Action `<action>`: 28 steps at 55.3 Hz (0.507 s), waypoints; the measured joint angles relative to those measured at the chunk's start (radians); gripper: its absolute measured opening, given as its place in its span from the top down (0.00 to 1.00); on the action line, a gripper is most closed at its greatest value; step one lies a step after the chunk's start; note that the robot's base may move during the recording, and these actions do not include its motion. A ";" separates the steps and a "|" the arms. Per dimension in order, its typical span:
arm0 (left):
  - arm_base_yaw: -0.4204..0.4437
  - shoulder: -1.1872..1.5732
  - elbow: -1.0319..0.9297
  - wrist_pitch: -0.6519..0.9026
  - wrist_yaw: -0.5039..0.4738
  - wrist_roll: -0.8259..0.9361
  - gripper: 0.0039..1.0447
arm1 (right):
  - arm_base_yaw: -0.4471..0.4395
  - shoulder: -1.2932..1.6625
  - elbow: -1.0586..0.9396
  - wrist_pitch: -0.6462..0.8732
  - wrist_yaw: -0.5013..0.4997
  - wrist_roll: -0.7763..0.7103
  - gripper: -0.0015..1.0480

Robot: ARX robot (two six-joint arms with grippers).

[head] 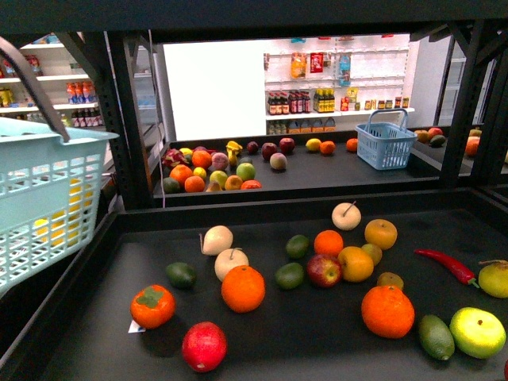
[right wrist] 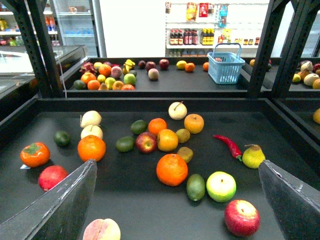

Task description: Pick lemon from shelf

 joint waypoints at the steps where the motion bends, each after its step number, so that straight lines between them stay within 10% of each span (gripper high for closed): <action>1: 0.017 0.002 -0.002 0.011 0.001 -0.009 0.92 | 0.000 0.000 0.000 0.000 0.000 0.000 0.07; 28: 0.264 0.115 -0.043 0.166 0.063 -0.123 0.92 | 0.000 0.000 0.000 0.000 0.000 0.000 0.07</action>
